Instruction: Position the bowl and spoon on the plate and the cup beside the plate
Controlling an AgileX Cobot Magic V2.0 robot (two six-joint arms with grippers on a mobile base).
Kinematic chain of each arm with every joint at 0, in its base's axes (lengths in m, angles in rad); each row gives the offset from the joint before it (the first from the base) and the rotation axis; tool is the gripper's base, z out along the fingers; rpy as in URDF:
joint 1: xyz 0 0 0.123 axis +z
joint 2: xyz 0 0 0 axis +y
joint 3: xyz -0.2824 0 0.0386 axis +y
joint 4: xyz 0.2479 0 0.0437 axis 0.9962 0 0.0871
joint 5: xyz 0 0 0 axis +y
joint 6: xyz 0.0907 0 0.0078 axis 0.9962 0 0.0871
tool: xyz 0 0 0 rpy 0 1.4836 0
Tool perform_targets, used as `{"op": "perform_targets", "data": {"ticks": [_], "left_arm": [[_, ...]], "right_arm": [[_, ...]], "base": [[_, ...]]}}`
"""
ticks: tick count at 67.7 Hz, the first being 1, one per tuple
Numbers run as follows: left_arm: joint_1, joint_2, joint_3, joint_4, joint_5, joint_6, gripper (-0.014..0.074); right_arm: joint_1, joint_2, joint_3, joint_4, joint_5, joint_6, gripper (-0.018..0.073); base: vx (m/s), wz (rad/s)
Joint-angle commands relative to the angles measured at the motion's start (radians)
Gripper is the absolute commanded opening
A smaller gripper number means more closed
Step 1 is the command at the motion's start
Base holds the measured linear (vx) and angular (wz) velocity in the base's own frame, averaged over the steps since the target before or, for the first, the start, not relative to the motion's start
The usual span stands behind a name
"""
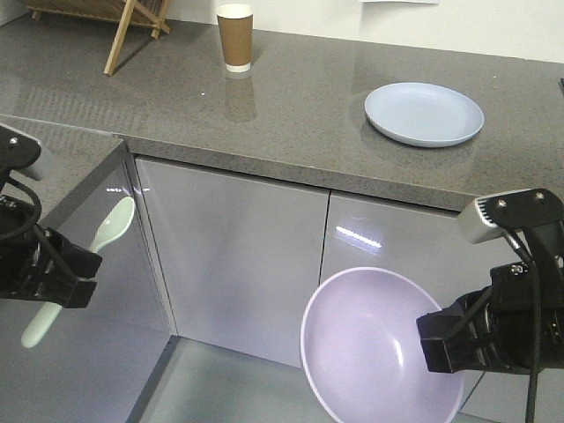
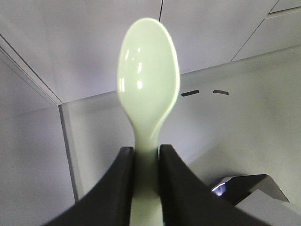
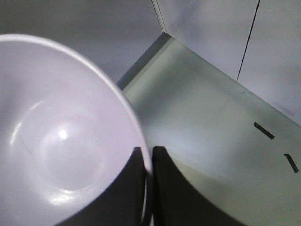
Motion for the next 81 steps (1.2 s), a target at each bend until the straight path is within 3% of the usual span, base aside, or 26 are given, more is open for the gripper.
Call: {"op": "perform_targets", "data": {"ticks": [1, 81], "left_arm": [[-0.006, -0.020, -0.025, -0.023, -0.050, -0.001, 0.0077], [-0.006, -0.020, -0.025, -0.023, -0.050, -0.001, 0.0077]], "right_arm": [[0.000, -0.014, -0.028, 0.024, -0.043, -0.002, -0.0001], [0.000, -0.014, -0.028, 0.024, -0.043, -0.002, -0.0001]], "base": [[0.02, -0.07], [0.06, -0.02]]}}
